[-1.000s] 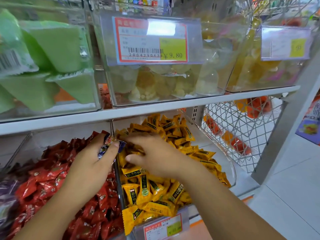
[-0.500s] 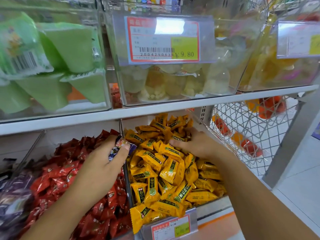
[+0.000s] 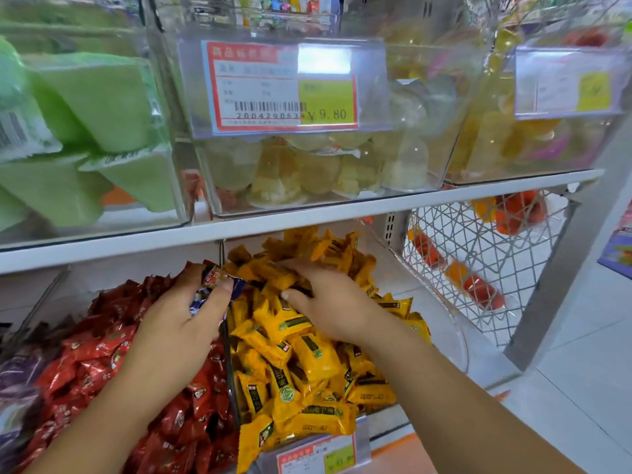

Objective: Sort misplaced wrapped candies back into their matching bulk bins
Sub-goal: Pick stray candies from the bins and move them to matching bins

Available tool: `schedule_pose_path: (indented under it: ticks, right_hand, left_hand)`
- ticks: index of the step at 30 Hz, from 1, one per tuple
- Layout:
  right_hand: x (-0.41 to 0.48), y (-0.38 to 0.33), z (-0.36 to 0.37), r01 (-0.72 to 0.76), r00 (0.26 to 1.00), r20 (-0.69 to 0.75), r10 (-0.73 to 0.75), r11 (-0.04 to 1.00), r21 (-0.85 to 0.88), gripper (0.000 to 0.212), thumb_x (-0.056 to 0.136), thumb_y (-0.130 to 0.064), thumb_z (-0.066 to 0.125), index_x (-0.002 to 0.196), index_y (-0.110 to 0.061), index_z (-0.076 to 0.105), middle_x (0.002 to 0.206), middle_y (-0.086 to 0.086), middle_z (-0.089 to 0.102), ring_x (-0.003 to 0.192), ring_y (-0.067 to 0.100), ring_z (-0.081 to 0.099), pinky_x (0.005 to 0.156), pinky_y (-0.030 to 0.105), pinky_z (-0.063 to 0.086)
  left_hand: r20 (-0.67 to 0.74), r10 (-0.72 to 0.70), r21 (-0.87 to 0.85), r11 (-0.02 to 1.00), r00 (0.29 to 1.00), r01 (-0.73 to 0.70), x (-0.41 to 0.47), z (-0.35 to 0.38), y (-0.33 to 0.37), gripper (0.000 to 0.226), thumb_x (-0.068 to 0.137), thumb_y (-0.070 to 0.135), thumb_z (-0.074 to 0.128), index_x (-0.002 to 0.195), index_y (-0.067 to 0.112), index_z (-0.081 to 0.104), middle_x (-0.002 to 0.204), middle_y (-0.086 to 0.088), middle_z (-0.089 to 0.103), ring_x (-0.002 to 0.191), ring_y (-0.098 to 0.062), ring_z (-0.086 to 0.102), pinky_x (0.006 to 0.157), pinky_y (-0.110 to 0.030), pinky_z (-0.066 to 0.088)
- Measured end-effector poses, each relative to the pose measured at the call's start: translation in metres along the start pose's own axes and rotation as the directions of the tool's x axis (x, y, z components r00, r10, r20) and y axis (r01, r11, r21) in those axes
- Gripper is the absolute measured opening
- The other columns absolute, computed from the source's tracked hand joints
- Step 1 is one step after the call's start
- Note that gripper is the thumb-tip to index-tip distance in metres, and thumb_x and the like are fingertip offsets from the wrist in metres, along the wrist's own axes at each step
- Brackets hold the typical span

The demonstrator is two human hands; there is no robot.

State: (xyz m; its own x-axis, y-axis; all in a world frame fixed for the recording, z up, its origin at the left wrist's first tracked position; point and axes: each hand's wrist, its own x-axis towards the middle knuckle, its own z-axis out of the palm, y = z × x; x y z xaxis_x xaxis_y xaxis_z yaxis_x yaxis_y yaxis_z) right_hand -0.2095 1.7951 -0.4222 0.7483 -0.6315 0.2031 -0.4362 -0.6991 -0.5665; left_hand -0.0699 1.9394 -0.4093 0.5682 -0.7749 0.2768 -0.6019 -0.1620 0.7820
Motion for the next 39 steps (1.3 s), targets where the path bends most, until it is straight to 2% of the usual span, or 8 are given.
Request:
schedule_pose_path:
  ticks: [5, 10, 18, 23, 27, 31, 35, 39]
  right_hand:
    - [0.003, -0.012, 0.014, 0.094, 0.996, 0.014, -0.093, 0.992, -0.084, 0.045, 0.099, -0.036, 0.046, 0.143, -0.035, 0.038, 0.145, 0.005, 0.044, 0.133, 0.031, 0.036, 0.107, 0.047, 0.036]
    - [0.0, 0.006, -0.042, -0.013, 0.999, 0.053, 0.011, 0.999, 0.045, 0.035, 0.102, -0.024, 0.043, 0.134, -0.032, 0.054, 0.133, -0.007, 0.056, 0.098, 0.002, 0.059, 0.074, 0.0, 0.035]
    - [-0.002, 0.05, -0.06, -0.269, 0.963, -0.018, 0.27, 0.962, 0.042, 0.034, 0.101, -0.018, 0.041, 0.133, -0.024, 0.053, 0.119, 0.008, 0.063, 0.07, 0.016, 0.054, 0.055, 0.02, 0.041]
    - [0.022, 0.055, -0.039, -0.274, 0.929, 0.209, 0.306, 0.947, -0.169, 0.056, 0.099, -0.049, 0.04, 0.15, -0.037, 0.021, 0.147, 0.006, 0.042, 0.1, 0.017, 0.048, 0.084, 0.026, 0.035]
    - [0.041, 0.046, -0.078, -0.167, 0.834, 0.431, 0.345, 0.902, -0.398, 0.045, 0.095, -0.051, 0.047, 0.139, -0.042, 0.04, 0.131, -0.008, 0.047, 0.101, 0.017, 0.056, 0.078, 0.027, 0.049]
    - [0.061, 0.042, -0.085, -0.095, 0.936, 0.284, 0.208, 0.926, -0.366, 0.025, 0.096, -0.048, 0.045, 0.115, -0.038, 0.057, 0.113, -0.009, 0.057, 0.07, 0.002, 0.05, 0.057, 0.015, 0.043]
    - [0.071, 0.043, -0.066, -0.145, 0.905, 0.335, 0.26, 0.932, -0.332, 0.069, 0.072, -0.074, 0.054, 0.133, -0.045, 0.043, 0.127, -0.01, 0.05, 0.099, 0.015, 0.057, 0.085, 0.033, 0.052]
    - [0.085, 0.045, -0.052, -0.268, 0.791, 0.416, 0.448, 0.866, -0.422, 0.079, 0.071, -0.068, 0.061, 0.138, -0.032, 0.04, 0.112, 0.005, 0.06, 0.095, 0.026, 0.064, 0.074, 0.038, 0.058]
  left_hand:
    - [-0.075, 0.007, -0.008, 1.0, 0.997, -0.007, -0.002, 0.0, 0.01, 0.017, 0.095, 0.038, 0.048, 0.086, 0.026, 0.054, 0.065, 0.0, 0.061, 0.058, -0.013, 0.057, 0.055, -0.029, 0.037]
    - [-0.044, -0.021, 0.024, 0.999, 0.999, 0.022, -0.005, 0.001, 0.011, 0.023, 0.094, 0.042, 0.046, 0.084, 0.025, 0.058, 0.065, 0.004, 0.058, 0.053, -0.005, 0.053, 0.053, -0.027, 0.033]
    - [-0.035, -0.017, 0.038, 0.999, 0.999, 0.019, -0.004, 0.003, 0.006, 0.024, 0.094, 0.043, 0.046, 0.078, 0.029, 0.058, 0.072, 0.003, 0.062, 0.068, -0.011, 0.058, 0.058, -0.028, 0.036]
    - [-0.037, 0.011, 0.059, 0.998, 0.999, -0.009, -0.004, 0.004, 0.01, 0.023, 0.094, 0.043, 0.046, 0.078, 0.03, 0.057, 0.072, 0.007, 0.062, 0.065, -0.005, 0.058, 0.057, -0.023, 0.036]
    - [-0.025, 0.014, 0.069, 0.998, 1.0, -0.012, -0.004, 0.003, 0.008, 0.024, 0.094, 0.042, 0.047, 0.078, 0.028, 0.058, 0.065, 0.007, 0.059, 0.061, -0.001, 0.056, 0.055, -0.023, 0.035]
    - [-0.032, 0.021, 0.093, 0.995, 0.999, -0.018, -0.002, 0.005, 0.01, 0.023, 0.094, 0.043, 0.046, 0.079, 0.029, 0.056, 0.064, 0.004, 0.059, 0.062, 0.0, 0.056, 0.053, -0.022, 0.035]
    - [-0.026, 0.025, 0.092, 0.996, 0.999, -0.023, -0.003, 0.006, 0.012, 0.024, 0.095, 0.042, 0.045, 0.078, 0.029, 0.055, 0.069, -0.003, 0.062, 0.062, -0.011, 0.058, 0.056, -0.025, 0.04]
    - [-0.037, 0.049, 0.091, 0.995, 0.998, -0.045, -0.001, 0.008, 0.008, 0.027, 0.096, 0.039, 0.047, 0.075, 0.024, 0.055, 0.068, -0.002, 0.061, 0.065, -0.005, 0.056, 0.054, -0.016, 0.038]
